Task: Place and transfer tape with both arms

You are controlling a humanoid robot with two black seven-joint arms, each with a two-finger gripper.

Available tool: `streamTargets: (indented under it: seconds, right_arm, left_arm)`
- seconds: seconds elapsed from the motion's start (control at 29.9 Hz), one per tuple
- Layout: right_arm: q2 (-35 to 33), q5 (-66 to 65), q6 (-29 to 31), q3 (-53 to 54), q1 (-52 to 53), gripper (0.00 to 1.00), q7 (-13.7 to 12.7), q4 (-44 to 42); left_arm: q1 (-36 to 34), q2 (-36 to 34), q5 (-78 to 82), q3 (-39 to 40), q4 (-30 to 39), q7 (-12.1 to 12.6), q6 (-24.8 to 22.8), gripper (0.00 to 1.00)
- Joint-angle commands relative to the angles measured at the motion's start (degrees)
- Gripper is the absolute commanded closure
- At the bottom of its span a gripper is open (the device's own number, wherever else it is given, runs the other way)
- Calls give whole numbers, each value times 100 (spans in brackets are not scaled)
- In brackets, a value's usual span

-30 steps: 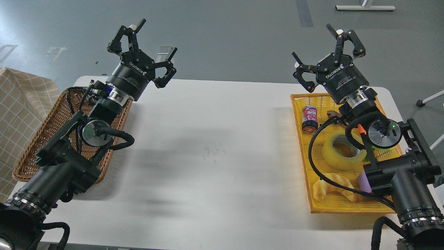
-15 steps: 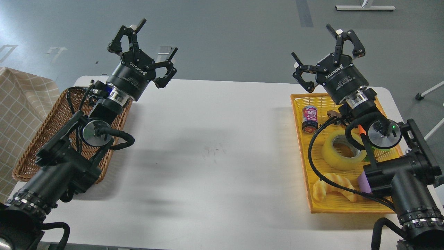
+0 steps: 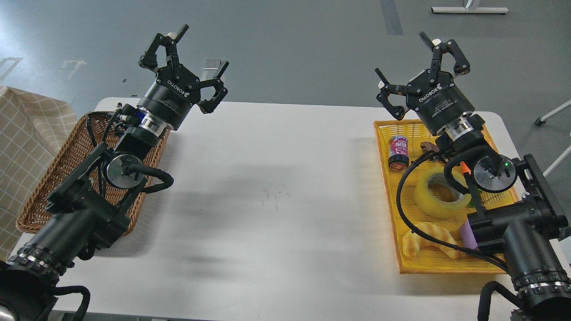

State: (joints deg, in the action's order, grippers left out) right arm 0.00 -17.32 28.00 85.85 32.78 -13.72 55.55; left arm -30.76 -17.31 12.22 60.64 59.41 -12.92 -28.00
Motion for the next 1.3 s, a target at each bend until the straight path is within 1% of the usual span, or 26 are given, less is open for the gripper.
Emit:
streamTargets:
  seconds: [0.0,0.3,0.4,0.57,0.7,0.84,0.9,1.07,1.2,1.27]
  right_arm:
    - [0,-8,0,-24,9,0,-8,17]
    - [0,-69,0,-86,35,0,-17,122]
    - [0,-79,0,-322,27,0,18,253]
    - [-430,-87,0,-596,18,0,27,342]
    - [-1018,-87,0,-894,27,0,27,430]
    - [-1432,-122,0,-1105,27,0,27,491]
    - [-1800,-385,0,-1359,44,0,27,535]
    - [-2135,-1254,0,-1440,62,0,27,570]
    - [-2399,-1582,0,-1466,71,0,27,729]
    - [-2592,-2062,0,-1466,97,0,27,903]
  left_arm:
    - [-1,0,0,0,-8,0,0,2]
    - [-1,9,0,-9,1,9,0,2]
    - [-1,0,0,-9,1,9,0,2]
    - [-1,-9,0,-9,1,9,0,2]
    - [-1,-9,0,-9,1,0,0,2]
    - [-1,-9,0,0,1,0,0,2]
    - [-1,-9,0,-8,1,0,0,2]
    - [-1,-18,0,0,-8,0,0,2]
    - [-1,-9,0,0,-8,0,0,2]
    - [-1,26,0,0,-8,-9,0,2]
